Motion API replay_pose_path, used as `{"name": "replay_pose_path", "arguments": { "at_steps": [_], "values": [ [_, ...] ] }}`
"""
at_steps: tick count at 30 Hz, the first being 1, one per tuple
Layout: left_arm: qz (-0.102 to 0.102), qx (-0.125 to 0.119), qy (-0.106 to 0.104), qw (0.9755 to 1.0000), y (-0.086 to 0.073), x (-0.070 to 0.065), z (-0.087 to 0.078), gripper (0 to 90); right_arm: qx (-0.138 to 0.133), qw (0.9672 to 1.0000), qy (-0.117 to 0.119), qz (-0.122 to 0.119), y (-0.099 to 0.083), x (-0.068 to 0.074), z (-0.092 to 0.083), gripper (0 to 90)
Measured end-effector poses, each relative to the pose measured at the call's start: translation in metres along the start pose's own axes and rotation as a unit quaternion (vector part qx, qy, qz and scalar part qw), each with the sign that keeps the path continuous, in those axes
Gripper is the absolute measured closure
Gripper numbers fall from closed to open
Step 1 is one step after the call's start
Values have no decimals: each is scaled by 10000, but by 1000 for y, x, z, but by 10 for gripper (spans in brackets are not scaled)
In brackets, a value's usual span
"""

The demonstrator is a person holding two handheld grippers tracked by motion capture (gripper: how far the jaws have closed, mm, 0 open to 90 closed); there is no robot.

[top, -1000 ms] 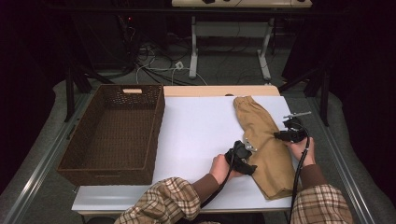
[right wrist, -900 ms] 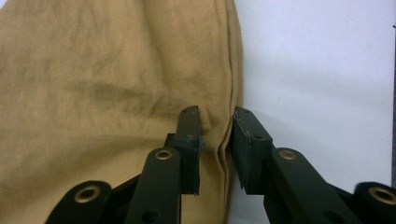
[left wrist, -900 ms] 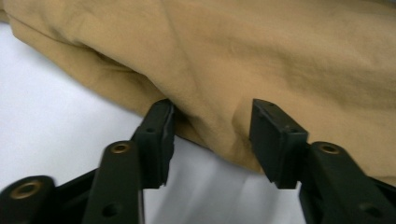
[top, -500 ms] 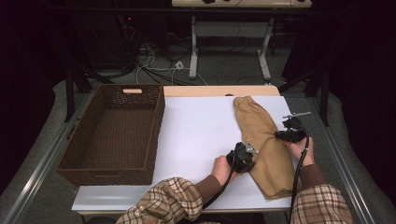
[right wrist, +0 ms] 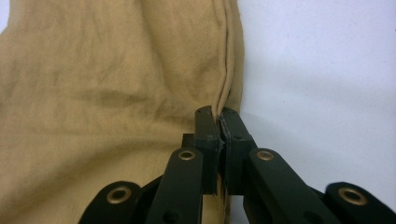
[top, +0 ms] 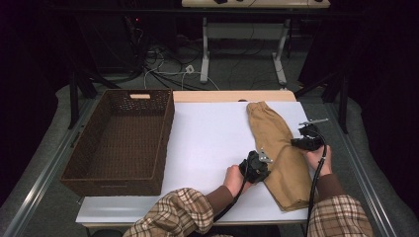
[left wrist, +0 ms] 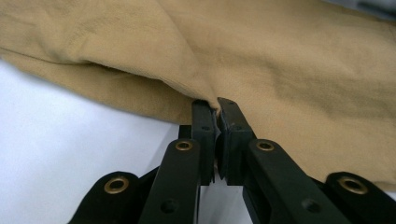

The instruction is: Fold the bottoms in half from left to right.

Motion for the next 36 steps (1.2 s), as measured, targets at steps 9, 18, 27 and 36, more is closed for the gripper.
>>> {"name": "replay_pose_path", "arguments": {
  "at_steps": [9,18,27,36],
  "values": [
    [-123,-1,216,9997,0,5,-3,565,-2,10000,22,-29,0,-1,0,855],
    [-230,-35,440,9988,4,10,3,464,-95,10000,12,7,2,-2,3,728],
    [-91,-34,110,9999,5,3,5,864,-125,9999,16,62,2,-1,3,868],
    [-98,-24,5,9999,0,6,-3,876,-52,9999,99,84,0,4,-1,874]
  ]
}}
Point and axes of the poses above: each handheld gripper's, and its own axes: z roughly forward along the jaws, y roughly out of its top, x roughly to its left, the point moved 9 cm from there along z, roughly forward along the jaws, and after that the axes turned 12 degrees about -z, right-handed, at the moved point
